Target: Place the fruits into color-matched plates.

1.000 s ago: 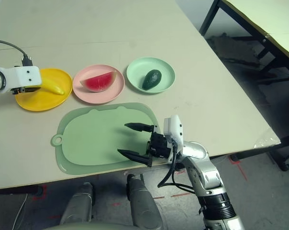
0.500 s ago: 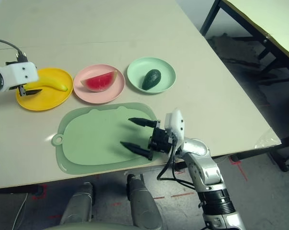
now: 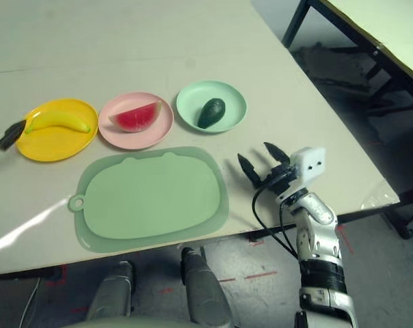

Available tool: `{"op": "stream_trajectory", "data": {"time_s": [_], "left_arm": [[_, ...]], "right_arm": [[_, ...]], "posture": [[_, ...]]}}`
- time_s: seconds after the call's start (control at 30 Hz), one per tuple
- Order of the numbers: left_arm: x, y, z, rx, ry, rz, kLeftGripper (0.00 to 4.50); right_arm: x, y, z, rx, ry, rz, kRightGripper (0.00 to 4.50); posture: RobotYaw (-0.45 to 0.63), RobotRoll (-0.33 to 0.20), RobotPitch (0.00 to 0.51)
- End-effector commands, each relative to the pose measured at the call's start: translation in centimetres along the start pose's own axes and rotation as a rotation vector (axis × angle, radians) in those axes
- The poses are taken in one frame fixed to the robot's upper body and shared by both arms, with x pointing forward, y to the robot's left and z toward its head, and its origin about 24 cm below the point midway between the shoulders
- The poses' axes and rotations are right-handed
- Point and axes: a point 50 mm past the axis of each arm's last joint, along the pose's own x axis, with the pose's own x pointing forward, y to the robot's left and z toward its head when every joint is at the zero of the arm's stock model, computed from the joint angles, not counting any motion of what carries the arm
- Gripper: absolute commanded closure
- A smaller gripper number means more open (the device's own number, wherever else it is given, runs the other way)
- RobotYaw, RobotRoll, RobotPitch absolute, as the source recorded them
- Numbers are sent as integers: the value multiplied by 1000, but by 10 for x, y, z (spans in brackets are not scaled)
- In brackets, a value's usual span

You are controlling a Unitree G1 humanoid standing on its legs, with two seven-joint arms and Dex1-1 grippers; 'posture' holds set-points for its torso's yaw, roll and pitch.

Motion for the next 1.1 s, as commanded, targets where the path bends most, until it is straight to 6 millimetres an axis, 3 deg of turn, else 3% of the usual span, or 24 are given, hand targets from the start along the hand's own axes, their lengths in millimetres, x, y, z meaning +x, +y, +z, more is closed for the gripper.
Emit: {"op": "stream_trajectory", "data": {"time_s": [0.03, 0.2, 0.33, 0.5, 0.73, 1.1], "left_arm": [[-39, -4, -18, -45, 55, 135, 15], [-74, -17, -41, -98, 122, 210, 15], [-85, -19, -54, -120, 156, 224, 15], [-74, -22, -60, -106, 149, 164, 15], [-44, -23, -43, -99, 48, 115, 15], [-52, -30, -42, -114, 51, 160, 15]], "right_arm": [[-5, -9, -12, 13, -3, -61, 0], [-4, -9, -12, 20, -52, -66, 0], [-5, -7, -12, 18, -68, -55, 0], [0, 3, -11, -2, -100, -31, 0], [-1, 13, -10, -17, -136, -119, 0], [-6, 8, -13, 4, -133, -176, 0]], "posture": [[77, 0, 267], [110, 0, 262], [110, 0, 260], [110, 0, 258], [105, 0, 242], [117, 0, 240]]}}
